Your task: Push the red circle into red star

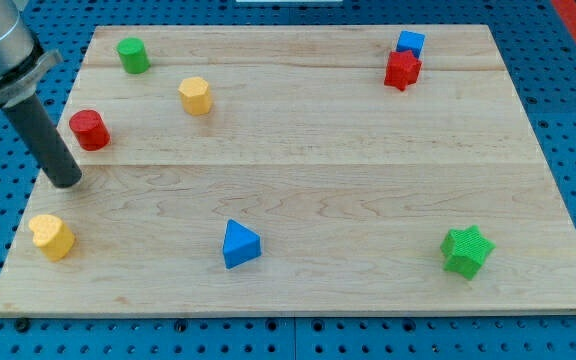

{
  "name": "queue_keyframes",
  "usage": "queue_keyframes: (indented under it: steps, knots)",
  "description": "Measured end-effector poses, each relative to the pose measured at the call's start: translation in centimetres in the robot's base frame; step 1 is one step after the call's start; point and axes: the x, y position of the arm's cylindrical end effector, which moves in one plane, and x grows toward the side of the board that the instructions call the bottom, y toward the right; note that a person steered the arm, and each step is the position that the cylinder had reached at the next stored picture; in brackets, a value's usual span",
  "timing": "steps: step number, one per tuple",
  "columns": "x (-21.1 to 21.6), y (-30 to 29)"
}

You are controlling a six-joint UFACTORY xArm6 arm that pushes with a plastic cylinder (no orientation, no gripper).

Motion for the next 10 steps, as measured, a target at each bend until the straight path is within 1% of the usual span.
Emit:
queue_keyframes:
  steps: [1, 2, 3, 4, 5, 6, 7, 8, 9, 10]
  knots:
    - [-3.4, 1.3]
    - [-4.0, -1.3]
    - [-6.5, -3.2]
    - [-8.8, 5.0]
    - [-7.3, 16.6]
    - [-5.4, 22.9]
    - [-7.3, 28.8]
    - [-11.6, 30.8]
    - [-14.1, 32.7]
    - [-14.2, 36.4]
